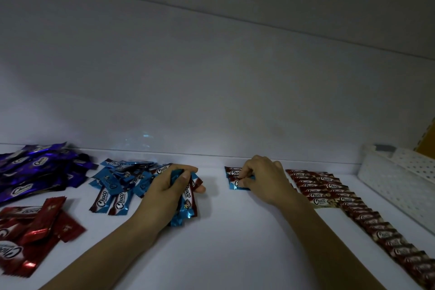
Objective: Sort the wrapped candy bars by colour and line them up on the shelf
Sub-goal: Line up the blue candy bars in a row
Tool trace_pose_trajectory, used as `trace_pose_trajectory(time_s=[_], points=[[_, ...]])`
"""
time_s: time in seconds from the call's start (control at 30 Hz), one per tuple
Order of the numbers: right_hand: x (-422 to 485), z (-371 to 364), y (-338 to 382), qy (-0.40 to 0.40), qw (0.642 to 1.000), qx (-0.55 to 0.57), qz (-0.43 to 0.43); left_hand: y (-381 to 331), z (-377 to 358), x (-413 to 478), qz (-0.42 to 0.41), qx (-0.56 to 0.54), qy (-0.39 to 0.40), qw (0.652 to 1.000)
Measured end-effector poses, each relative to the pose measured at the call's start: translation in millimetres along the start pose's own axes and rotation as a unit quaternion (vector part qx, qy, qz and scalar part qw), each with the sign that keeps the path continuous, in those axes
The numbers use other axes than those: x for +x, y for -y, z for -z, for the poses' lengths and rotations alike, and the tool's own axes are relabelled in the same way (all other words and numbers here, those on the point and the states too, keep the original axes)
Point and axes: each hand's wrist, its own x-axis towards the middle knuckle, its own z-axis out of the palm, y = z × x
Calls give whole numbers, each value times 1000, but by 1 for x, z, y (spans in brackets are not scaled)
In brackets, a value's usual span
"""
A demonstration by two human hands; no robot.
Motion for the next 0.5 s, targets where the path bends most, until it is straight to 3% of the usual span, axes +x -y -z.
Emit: trace_pose_trajectory(time_s=[0.5], points=[[-1,-5,-6,0,998,-59,-14,0,0,0,-5,16,-2,1000]])
